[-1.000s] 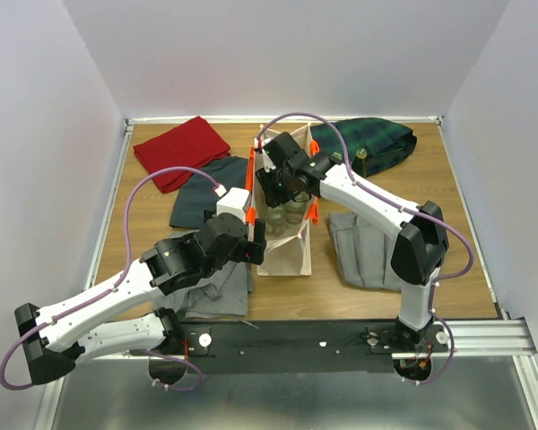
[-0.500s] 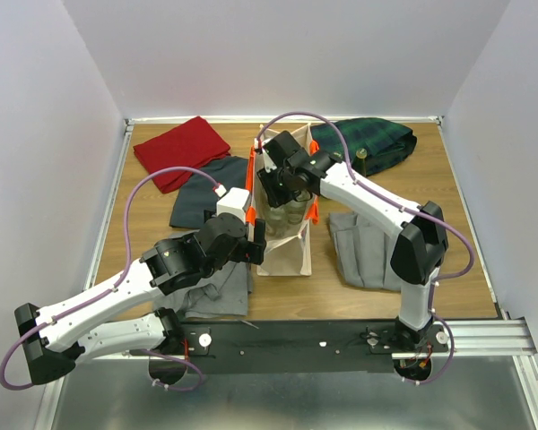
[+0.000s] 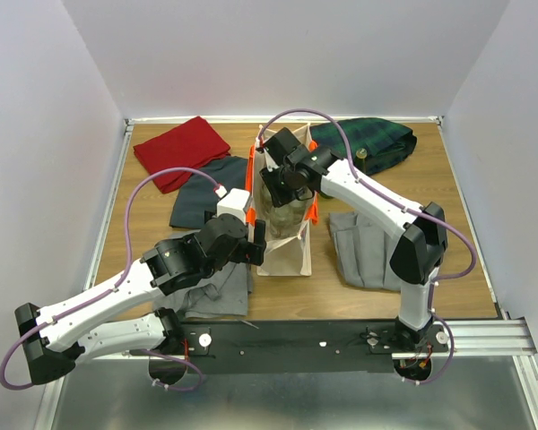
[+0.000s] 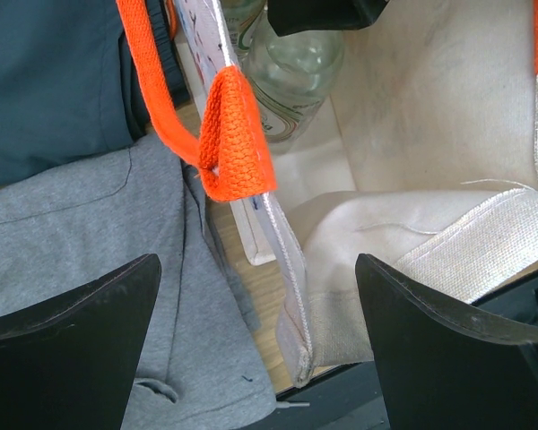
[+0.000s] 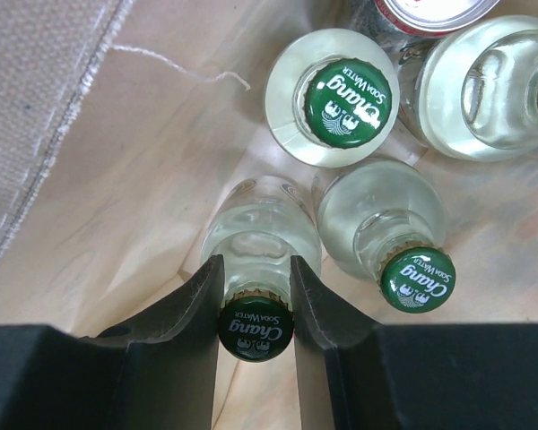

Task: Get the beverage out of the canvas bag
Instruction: Adjust the drink in the canvas bag.

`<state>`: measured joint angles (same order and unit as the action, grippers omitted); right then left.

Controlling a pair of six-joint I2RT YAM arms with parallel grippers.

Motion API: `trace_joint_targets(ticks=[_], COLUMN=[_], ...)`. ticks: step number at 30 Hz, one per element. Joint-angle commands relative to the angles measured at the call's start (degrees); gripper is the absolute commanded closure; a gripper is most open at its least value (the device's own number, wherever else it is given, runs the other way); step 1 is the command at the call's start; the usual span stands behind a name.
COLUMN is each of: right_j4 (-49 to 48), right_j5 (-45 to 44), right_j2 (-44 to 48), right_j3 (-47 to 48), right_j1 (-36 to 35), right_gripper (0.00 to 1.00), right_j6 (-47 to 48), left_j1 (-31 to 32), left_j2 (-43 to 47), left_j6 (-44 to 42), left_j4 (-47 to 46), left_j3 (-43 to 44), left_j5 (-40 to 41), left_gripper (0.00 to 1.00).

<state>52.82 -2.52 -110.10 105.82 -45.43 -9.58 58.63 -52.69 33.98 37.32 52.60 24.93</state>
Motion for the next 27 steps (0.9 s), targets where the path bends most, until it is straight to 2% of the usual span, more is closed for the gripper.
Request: trace_joint_targets(ticks=[1, 14, 27], right_j4=[-2.6, -8.0, -7.6], right_j5=[-1.1, 0.3, 1.8], right_j2=[1.8, 1.4, -3.1], right_j3=[3.9, 3.1, 0.7], right_j1=[-0.4, -0.4, -0.4], right_gripper=[0.99, 0.99, 0.99], right_j6=[-1.0, -1.6, -1.1], left_j1=[0.2, 0.2, 0.3], left_j2=[0.5, 0.9, 0.5], left_j6=[-0.9, -1.0, -1.2], left_j4=[0.6, 0.5, 0.2], left_j3=[-1.3, -2.1, -2.2], left_j5=[-0.8, -1.9, -2.1], left_gripper=[0.01, 0.01, 0.01])
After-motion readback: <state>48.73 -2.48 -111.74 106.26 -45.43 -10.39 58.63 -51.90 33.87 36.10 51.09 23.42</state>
